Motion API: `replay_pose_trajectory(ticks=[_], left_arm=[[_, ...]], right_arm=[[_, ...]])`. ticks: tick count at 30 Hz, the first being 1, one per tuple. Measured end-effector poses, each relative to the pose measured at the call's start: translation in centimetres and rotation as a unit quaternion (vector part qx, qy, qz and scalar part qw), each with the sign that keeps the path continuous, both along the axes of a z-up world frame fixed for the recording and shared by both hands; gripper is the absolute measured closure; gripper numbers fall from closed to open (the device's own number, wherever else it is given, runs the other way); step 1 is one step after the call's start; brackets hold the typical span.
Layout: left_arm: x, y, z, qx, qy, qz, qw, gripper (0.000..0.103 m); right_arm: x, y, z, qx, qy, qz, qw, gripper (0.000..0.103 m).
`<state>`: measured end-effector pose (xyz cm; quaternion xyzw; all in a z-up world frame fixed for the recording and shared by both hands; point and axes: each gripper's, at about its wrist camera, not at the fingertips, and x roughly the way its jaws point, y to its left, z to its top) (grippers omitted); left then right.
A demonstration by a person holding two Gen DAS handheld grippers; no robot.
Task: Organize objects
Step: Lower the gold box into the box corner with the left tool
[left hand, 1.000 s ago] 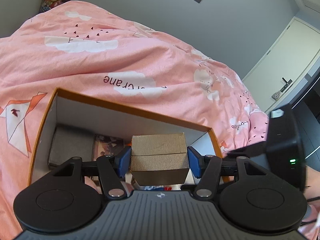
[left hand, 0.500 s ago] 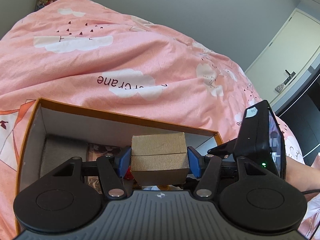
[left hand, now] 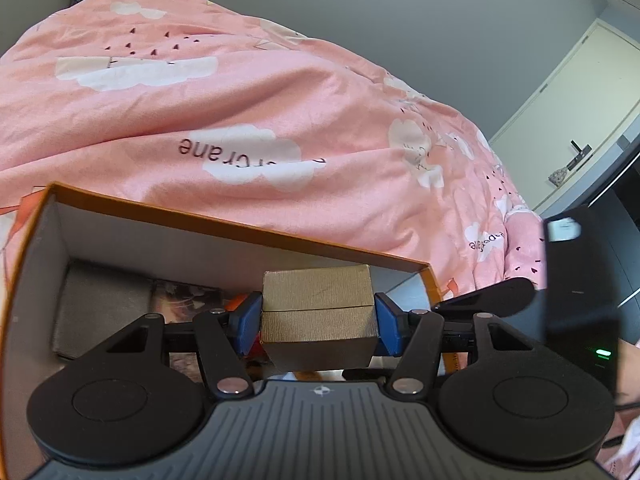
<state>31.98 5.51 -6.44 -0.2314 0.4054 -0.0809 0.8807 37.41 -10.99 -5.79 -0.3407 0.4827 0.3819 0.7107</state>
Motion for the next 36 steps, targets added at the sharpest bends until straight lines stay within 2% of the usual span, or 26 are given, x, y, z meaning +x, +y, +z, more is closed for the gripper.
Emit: replay_pose_trajectory(ticks=[5, 8, 9, 15, 23, 27, 30, 36], left_arm=[[1.1, -2.4, -0.5, 0.019, 0.002, -0.003, 0.9998, 0.036], [1.8, -3.4, -0.7, 0.027, 0.001, -0.005, 0.9996, 0.036], [2.0, -3.7, -0.8, 0.028, 0.002, -0.005, 0.9996, 0.036], [3.2, -4.7, -2.0, 0.008, 0.019, 0.006, 0.9998, 0.036], [4.8, -5.3, -3.6, -0.029, 0.033, 0.014, 0.9989, 0.036], [5.2, -5.6, -4.4, -0.021, 0.043, 0.016, 0.9987, 0.036], [5.3, -6.1, -5.0, 0.006, 0.050, 0.012, 0.9987, 0.036], [5.6, -5.6, -5.6, -0.021, 0.072, 0.005, 0.9972, 0.036]], right_arm=[[-0.7, -1.2, 1.5, 0.016, 0.009, -0.002, 1.000, 0.077], [-0.7, -1.6, 1.6, 0.007, 0.023, -0.017, 1.000, 0.089], [-0.8, -1.8, 1.7, 0.007, 0.022, -0.019, 1.000, 0.089], [-1.1, -2.8, 3.2, 0.026, -0.004, -0.015, 1.000, 0.090], [-1.3, -3.2, 3.1, 0.025, -0.014, -0.005, 1.000, 0.090], [-1.0, -3.3, 2.9, 0.030, -0.014, -0.007, 0.999, 0.090], [-1.0, -3.2, 3.0, 0.035, -0.014, -0.005, 0.999, 0.090], [-1.1, -2.9, 3.0, 0.035, -0.018, -0.001, 0.999, 0.090]])
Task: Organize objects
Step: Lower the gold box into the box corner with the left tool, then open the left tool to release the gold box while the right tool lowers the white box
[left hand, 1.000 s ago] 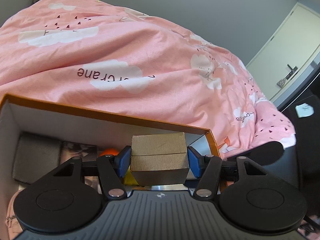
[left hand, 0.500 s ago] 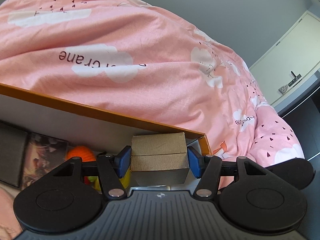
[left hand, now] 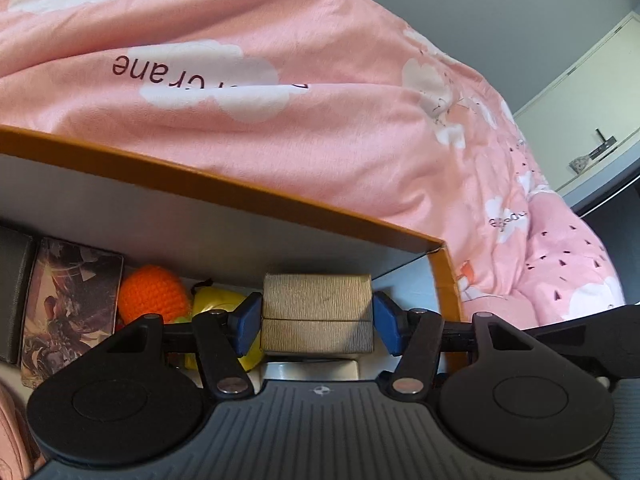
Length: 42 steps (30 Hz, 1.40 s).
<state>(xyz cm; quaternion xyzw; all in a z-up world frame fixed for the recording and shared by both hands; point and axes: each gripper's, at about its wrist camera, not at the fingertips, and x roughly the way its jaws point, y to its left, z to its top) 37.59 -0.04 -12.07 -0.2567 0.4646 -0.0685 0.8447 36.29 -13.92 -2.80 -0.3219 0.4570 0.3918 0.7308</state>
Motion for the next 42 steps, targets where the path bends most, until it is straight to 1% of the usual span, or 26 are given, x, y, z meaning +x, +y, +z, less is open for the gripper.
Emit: replay_pose_trajectory(ticks=[3, 6, 8, 10, 17, 23, 26, 30, 34, 39, 41, 42], left_arm=[[-0.1, 0.2, 0.6, -0.001, -0.004, -0.005, 1.0000, 0.036], [-0.3, 0.5, 1.2, -0.010, -0.004, -0.012, 0.9999, 0.037], [-0.5, 0.8, 1.6, -0.020, -0.010, -0.014, 0.9997, 0.039], [-0.8, 1.1, 2.3, -0.020, -0.018, -0.014, 0.9995, 0.039], [-2.1, 1.6, 4.3, 0.017, -0.043, -0.025, 0.9986, 0.039], [-3.1, 1.8, 5.2, 0.054, -0.055, -0.028, 0.9966, 0.039], [-3.8, 2.2, 5.6, 0.070, -0.060, -0.025, 0.9954, 0.039], [-4.9, 2.9, 6.2, 0.080, -0.065, -0.023, 0.9944, 0.039], [-6.5, 3.2, 7.0, 0.095, -0.074, -0.024, 0.9924, 0.039], [-8.8, 3.4, 8.3, 0.116, -0.086, -0.026, 0.9891, 0.038], [-9.8, 3.3, 8.9, 0.129, -0.094, -0.026, 0.9868, 0.038], [-10.2, 3.3, 9.2, 0.137, -0.099, -0.025, 0.9854, 0.038]], right_arm=[[0.0, 0.1, 0.1, 0.000, -0.001, -0.001, 1.000, 0.091], [-0.1, 0.4, 0.1, -0.002, -0.004, -0.005, 1.000, 0.091], [-0.1, 0.7, 0.1, -0.004, -0.008, -0.009, 1.000, 0.091], [0.0, 1.0, 0.1, -0.004, -0.012, -0.015, 1.000, 0.090], [0.5, 1.7, 0.6, -0.003, -0.022, -0.029, 0.999, 0.090], [1.1, 3.1, -0.3, -0.020, -0.025, -0.034, 0.999, 0.092], [1.3, 3.8, -0.7, -0.024, -0.022, -0.039, 0.999, 0.091], [1.3, 4.2, -0.7, -0.023, -0.023, -0.050, 0.998, 0.091], [0.4, 4.5, -0.2, -0.023, -0.032, -0.052, 0.998, 0.091], [-2.0, 4.6, 1.5, -0.012, -0.044, -0.050, 0.998, 0.090], [-0.6, 0.4, 2.5, -0.006, -0.051, -0.046, 0.998, 0.089], [-1.3, -0.1, 2.6, -0.002, -0.055, -0.044, 0.998, 0.087]])
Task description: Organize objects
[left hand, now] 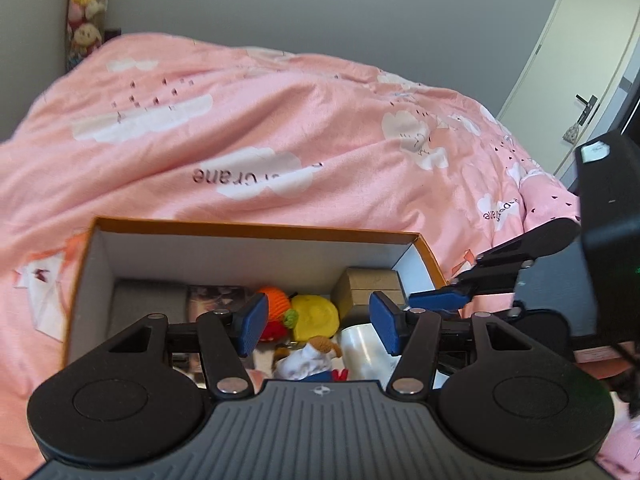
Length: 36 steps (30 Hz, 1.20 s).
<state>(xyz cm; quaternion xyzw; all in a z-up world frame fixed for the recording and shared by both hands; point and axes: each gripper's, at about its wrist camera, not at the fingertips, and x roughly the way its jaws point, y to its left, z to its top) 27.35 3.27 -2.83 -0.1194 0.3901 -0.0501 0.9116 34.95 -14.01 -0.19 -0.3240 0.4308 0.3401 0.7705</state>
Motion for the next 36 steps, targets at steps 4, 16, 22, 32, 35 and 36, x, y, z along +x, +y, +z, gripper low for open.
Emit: replay_pose_trajectory(ticks=[4, 16, 22, 32, 35, 36], left_arm=[[-1.9, 0.2, 1.6, 0.023, -0.023, 0.008, 0.9994, 0.035], [-8.9, -0.2, 5.8, 0.093, -0.113, 0.049, 0.9880, 0.017], [-12.8, -0.8, 5.4, 0.138, -0.167, 0.094, 0.9719, 0.009], [-14.7, -0.5, 2.0, 0.165, -0.159, 0.135, 0.9641, 0.008], [-14.9, -0.5, 1.4, 0.168, -0.153, 0.128, 0.9654, 0.008], [-15.0, -0.6, 1.2, 0.169, -0.152, 0.127, 0.9654, 0.008]], right_arm=[[-1.7, -1.2, 1.9, 0.018, -0.016, 0.005, 1.000, 0.075], [-7.7, -2.4, 5.2, 0.161, -0.030, -0.071, 0.984, 0.033], [-12.2, -4.8, 6.6, 0.254, -0.081, -0.125, 0.956, 0.010], [-16.9, -4.9, 3.3, 0.287, -0.150, -0.185, 0.928, 0.009], [-17.2, -4.8, 2.1, 0.292, -0.152, -0.197, 0.924, 0.008], [-17.1, -4.8, 1.7, 0.293, -0.151, -0.202, 0.922, 0.006]])
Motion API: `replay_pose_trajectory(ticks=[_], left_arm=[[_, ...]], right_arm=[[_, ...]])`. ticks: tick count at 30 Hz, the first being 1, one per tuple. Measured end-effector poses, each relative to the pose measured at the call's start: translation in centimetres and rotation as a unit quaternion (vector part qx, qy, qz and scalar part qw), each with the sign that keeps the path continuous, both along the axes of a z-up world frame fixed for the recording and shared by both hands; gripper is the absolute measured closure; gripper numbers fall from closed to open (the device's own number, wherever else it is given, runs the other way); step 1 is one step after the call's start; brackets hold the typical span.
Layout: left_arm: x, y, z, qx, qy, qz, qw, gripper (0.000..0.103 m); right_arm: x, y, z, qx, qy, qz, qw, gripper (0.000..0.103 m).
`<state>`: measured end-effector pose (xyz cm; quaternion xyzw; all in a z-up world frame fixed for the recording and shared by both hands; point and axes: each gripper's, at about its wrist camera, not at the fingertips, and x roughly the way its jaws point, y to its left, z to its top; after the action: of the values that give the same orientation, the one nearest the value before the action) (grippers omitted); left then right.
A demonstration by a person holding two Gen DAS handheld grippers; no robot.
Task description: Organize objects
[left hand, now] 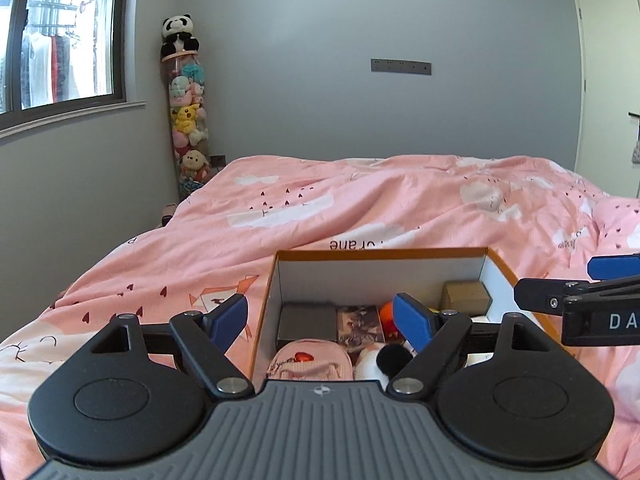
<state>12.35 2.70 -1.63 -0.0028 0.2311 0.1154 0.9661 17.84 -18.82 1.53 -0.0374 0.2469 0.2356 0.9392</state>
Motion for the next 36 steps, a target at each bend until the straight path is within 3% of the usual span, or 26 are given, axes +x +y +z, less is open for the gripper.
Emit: replay_pose_trajectory(ticks=[10, 18, 36], left_arm=[[0.0, -0.1, -1.6, 0.011, 0.014, -0.002, 0.9998, 0.008], [-0.1, -0.1, -1.9, 0.008, 0.012, -0.007, 0.9999, 0.008], [-0.5, -0.1, -1.9, 0.000, 0.022, -0.009, 0.9997, 0.008]], right_arm=[[0.9, -0.8, -2.3, 0.017, 0.013, -0.026, 0.999, 0.004], [0.4, -0.9, -3.3, 0.011, 0.009, -0.014, 1.000, 0.004], [-0.2, -0.5, -3.7, 0.011, 0.024, -0.006, 1.000, 0.003]])
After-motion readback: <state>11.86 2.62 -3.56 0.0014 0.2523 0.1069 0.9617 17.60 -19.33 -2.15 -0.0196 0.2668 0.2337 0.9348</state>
